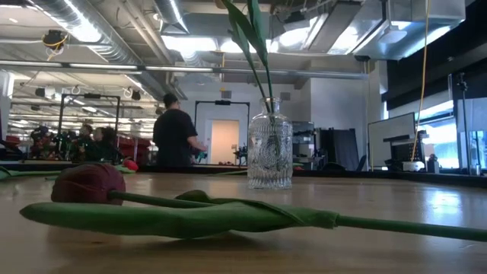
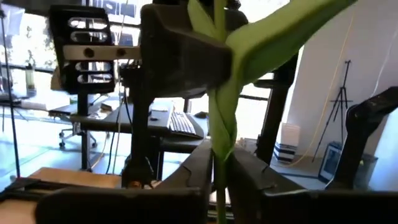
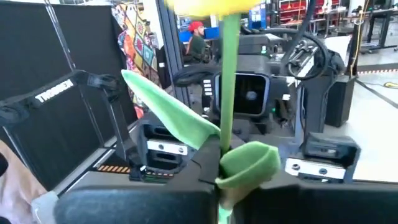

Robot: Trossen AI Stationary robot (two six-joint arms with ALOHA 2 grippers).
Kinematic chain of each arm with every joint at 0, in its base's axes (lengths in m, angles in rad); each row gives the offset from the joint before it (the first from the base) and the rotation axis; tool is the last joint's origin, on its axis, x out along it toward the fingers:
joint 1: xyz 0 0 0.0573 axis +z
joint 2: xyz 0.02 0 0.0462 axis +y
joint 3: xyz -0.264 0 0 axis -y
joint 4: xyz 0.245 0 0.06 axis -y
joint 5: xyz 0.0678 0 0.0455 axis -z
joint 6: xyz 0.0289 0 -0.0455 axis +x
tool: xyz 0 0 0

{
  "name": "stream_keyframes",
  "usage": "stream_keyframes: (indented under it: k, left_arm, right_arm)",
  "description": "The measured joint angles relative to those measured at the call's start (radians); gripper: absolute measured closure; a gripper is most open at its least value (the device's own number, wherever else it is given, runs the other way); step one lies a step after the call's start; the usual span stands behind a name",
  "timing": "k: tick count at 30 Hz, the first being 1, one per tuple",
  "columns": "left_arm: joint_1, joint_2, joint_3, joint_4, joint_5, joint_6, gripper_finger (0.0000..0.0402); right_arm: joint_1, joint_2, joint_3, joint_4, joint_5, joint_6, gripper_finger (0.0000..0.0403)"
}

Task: Sort flowers into vase by color
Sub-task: Put the yellow tulip into the transparent vase

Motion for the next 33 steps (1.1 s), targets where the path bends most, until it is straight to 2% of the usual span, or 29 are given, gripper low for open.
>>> stream_keyframes:
  k: [2,6,10,12,17,20,25,29,33]
  left_arm:
    - [0.002,-0.019,0.016,-0.103,0.000,-0.053,0.0330]
    - [-0.007,-0.070,0.092,-0.414,-0.022,-0.152,0.0288]
    - [-0.042,-0.130,0.200,-0.718,-0.023,-0.276,0.0271]
    - [-0.064,-0.155,0.232,-0.847,-0.021,-0.358,0.0271]
    - [-0.097,-0.200,0.239,-1.089,-0.078,-0.547,0.0283]
    - [-0.112,-0.216,0.240,-1.246,-0.120,-0.687,0.0292]
    - [-0.119,-0.212,0.231,-1.486,-0.094,-0.957,0.0300]
    - [-0.134,-0.210,0.183,-1.546,-0.062,-1.074,0.0301]
    - [-0.155,-0.211,0.137,-1.546,-0.046,-1.141,0.0301]
  right_arm:
    - [0.000,-0.005,0.000,-0.013,0.004,-0.005,0.0384]
    - [-0.020,-0.043,0.000,-0.061,0.002,-0.032,0.0395]
    - [-0.039,-0.103,0.002,-0.217,0.021,-0.028,0.0392]
    - [-0.038,-0.118,0.002,-0.327,0.069,-0.030,0.0396]
    - [-0.039,-0.117,0.001,-0.517,0.308,-0.057,0.0392]
    - [-0.068,-0.101,0.001,-0.517,0.359,-0.080,0.0397]
    - [-0.118,-0.073,0.001,-0.480,0.360,-0.098,0.0395]
    - [-0.140,-0.053,-0.003,-0.470,0.357,-0.100,0.0398]
    - [-0.137,-0.089,-0.141,-0.239,0.402,-0.080,0.0399]
